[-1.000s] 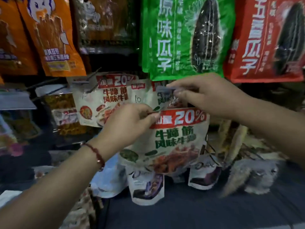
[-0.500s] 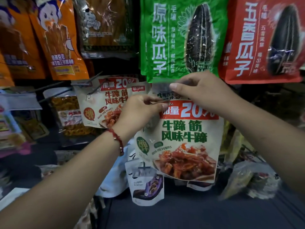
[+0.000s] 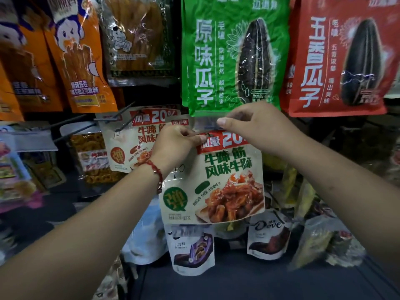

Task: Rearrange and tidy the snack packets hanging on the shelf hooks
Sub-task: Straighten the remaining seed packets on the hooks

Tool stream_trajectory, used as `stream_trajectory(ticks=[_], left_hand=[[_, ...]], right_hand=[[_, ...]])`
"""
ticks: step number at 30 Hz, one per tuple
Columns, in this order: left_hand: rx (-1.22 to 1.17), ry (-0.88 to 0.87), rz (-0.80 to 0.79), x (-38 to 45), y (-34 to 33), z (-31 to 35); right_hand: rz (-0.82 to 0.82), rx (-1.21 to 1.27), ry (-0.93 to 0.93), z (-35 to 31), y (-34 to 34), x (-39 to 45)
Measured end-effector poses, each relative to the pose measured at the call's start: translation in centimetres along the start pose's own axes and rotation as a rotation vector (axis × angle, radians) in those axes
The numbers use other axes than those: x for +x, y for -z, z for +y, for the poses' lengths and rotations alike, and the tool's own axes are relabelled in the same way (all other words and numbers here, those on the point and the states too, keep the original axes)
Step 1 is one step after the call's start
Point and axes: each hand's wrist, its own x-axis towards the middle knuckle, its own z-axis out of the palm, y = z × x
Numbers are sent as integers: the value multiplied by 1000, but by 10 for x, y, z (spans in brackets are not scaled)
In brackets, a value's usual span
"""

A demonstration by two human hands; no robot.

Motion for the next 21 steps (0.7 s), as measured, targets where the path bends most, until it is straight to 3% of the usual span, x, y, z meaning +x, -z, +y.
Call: stream_trajectory(ticks=[5, 12, 17, 21], left_hand=[[81, -63, 40, 12, -7, -9], [549, -299, 117, 1, -3, -13], [603, -464, 82, -11, 28, -37], [688, -439, -26, -25, 58, -45]], right_hand=[[40, 18, -5, 3, -8, -4], [71, -14, 6, 1, -12, -14], [77, -90, 32, -4, -9, -23], [-42, -178, -57, -16, -6, -28]])
